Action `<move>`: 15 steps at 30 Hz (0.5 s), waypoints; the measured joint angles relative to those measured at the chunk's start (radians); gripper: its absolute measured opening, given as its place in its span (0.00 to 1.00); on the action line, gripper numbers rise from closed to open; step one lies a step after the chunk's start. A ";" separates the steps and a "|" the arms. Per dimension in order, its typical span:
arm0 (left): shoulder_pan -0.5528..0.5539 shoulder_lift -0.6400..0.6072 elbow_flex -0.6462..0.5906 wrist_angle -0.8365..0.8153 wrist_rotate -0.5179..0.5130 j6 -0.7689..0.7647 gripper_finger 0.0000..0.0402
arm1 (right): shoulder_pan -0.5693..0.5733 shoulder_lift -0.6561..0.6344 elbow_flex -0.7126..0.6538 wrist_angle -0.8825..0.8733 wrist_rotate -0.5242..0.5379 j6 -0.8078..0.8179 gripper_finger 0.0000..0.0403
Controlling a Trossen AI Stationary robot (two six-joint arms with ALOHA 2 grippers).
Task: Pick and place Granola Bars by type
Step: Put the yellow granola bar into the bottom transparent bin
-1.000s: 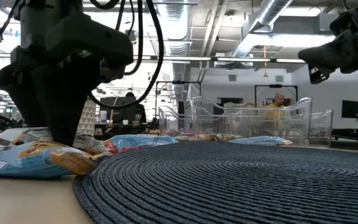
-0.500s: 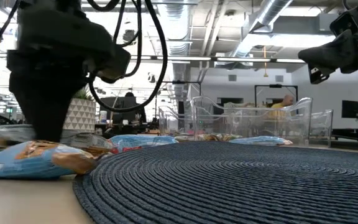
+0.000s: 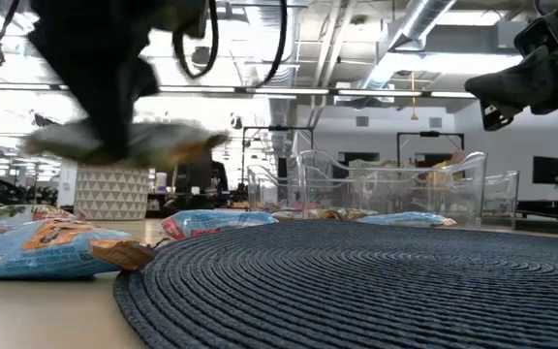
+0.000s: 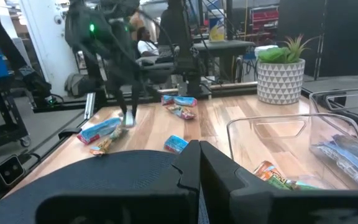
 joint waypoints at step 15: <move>0.315 -0.063 0.002 0.584 -0.289 0.575 0.07 | 0.000 0.000 0.000 -0.001 0.000 0.000 0.00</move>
